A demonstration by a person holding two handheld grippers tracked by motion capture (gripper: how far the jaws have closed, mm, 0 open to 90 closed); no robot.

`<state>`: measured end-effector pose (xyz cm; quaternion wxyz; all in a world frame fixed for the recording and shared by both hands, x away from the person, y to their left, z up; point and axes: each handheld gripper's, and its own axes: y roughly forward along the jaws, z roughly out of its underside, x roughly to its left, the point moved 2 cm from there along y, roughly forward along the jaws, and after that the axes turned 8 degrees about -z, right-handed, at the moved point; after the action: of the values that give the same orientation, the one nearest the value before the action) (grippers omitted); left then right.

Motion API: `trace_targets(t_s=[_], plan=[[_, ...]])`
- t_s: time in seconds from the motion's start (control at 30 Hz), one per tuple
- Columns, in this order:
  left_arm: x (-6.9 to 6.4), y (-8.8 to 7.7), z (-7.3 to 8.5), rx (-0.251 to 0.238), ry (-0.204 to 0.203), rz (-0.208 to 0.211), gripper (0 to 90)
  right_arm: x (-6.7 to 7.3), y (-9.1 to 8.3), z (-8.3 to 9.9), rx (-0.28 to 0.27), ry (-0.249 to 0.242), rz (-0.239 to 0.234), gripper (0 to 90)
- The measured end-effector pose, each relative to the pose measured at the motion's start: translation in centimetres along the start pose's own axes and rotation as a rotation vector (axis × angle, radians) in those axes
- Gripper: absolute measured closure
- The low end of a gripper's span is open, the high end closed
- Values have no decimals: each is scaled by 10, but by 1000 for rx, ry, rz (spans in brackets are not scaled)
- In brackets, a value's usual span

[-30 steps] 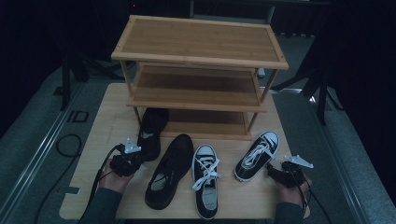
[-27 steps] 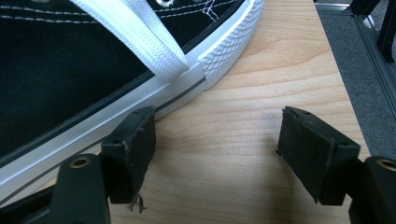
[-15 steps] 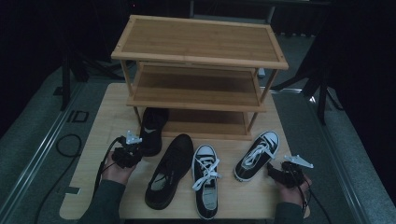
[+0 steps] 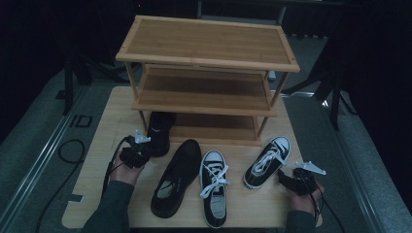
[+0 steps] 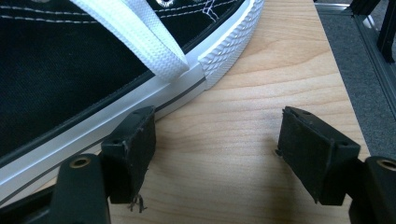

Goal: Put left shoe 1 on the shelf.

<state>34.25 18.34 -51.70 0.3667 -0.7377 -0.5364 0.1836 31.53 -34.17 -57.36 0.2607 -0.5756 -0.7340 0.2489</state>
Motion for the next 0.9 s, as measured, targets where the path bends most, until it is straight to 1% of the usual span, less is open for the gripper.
trace_targets(t_s=[0.13,0.27,0.37,0.4,0.5,0.53,0.67,0.8,0.9], plan=[[4,9,-10,9,-12,-24,897,0,0,0,0,0,0,275],[6,13,-14,11,-22,-31,897,0,0,0,0,0,0,275],[8,18,-18,19,-24,-46,897,0,0,0,0,0,0,275],[9,21,-21,17,-37,-42,897,0,0,0,0,0,0,275],[10,23,-22,20,-39,-47,897,0,0,0,0,0,0,275],[10,26,-25,20,-43,-44,897,0,0,0,0,0,0,275],[9,30,-29,24,-33,-49,897,0,0,0,0,0,0,275],[9,34,-33,18,-45,-56,897,0,0,0,0,0,-1,274],[9,36,-33,17,-45,-63,897,0,0,0,0,-1,-1,274]])
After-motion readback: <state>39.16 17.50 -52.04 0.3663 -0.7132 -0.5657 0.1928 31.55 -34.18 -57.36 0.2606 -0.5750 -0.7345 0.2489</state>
